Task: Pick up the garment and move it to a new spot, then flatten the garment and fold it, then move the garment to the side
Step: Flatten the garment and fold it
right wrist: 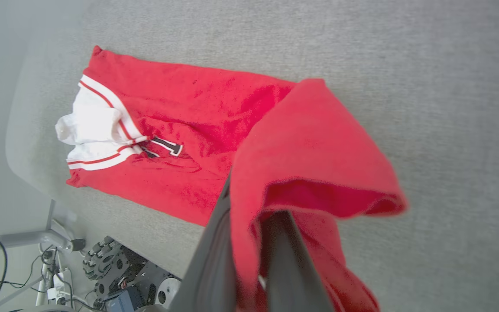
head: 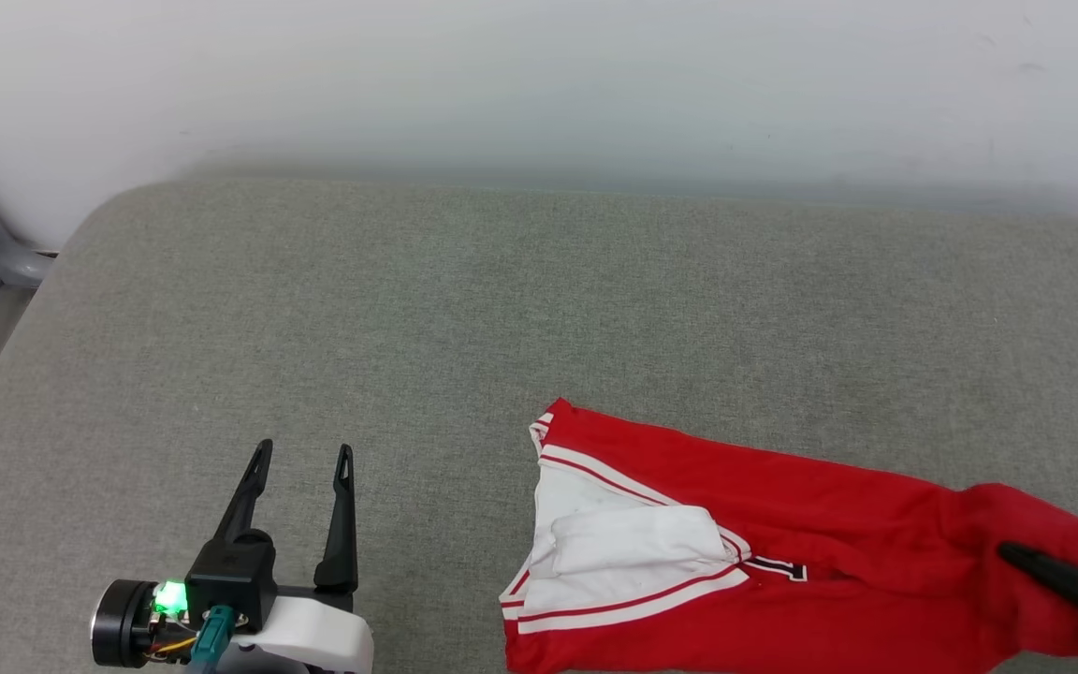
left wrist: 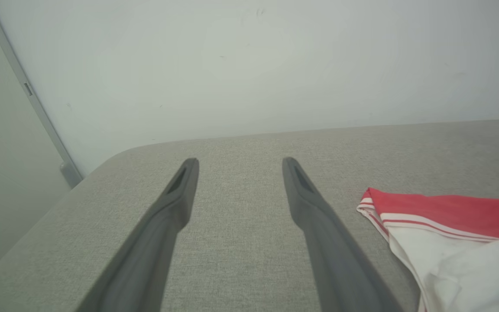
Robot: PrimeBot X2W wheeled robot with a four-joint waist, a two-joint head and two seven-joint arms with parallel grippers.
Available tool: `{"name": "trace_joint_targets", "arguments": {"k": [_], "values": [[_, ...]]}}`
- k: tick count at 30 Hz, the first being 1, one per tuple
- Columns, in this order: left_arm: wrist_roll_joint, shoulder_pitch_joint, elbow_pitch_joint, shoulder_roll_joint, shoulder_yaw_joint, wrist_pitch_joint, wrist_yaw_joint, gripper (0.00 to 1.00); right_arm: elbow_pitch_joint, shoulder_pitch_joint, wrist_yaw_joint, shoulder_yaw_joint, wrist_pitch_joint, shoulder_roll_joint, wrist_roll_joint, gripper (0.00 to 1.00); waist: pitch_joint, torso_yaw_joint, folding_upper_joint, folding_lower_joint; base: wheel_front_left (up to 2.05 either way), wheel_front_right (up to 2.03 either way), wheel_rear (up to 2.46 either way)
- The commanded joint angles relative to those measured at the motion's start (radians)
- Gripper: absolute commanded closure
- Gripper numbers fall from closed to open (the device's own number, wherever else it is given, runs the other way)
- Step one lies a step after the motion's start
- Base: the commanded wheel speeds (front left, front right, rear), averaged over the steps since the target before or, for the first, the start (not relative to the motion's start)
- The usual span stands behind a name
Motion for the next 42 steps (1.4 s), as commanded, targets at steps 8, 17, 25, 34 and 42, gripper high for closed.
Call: {"name": "trace_joint_targets", "arguments": {"k": [8,17,25,34,42], "values": [[0.024,-0.007,0.002,-0.025,0.012,-0.005,-0.031,0.00,-0.171,-0.066,0.000,0.048,0.101,0.118,0.008,1.00,0.008,0.008,0.0000,0.0000,0.00,0.00,0.00],[0.033,-0.041,0.000,-0.048,0.025,-0.005,-0.051,0.00,-0.120,-0.268,0.000,0.231,0.128,0.270,-0.155,1.00,0.045,0.037,0.0000,0.0000,0.00,0.00,0.00],[0.041,-0.064,0.002,-0.062,0.029,-0.005,-0.059,0.00,0.028,-0.444,0.000,0.396,0.086,0.398,-0.249,1.00,0.078,0.049,0.0000,0.0000,0.00,0.00,0.00],[0.041,-0.083,0.007,-0.078,0.028,-0.005,-0.065,0.00,0.256,-0.499,0.000,0.510,0.019,0.444,-0.286,1.00,0.101,0.067,0.0000,0.0000,0.00,0.00,0.00],[0.045,-0.048,0.014,-0.081,0.050,-0.005,-0.065,0.00,0.214,-0.511,0.000,0.555,-0.139,0.395,-0.254,0.00,0.052,0.043,0.0000,0.0000,0.00,0.00,0.00]]}}
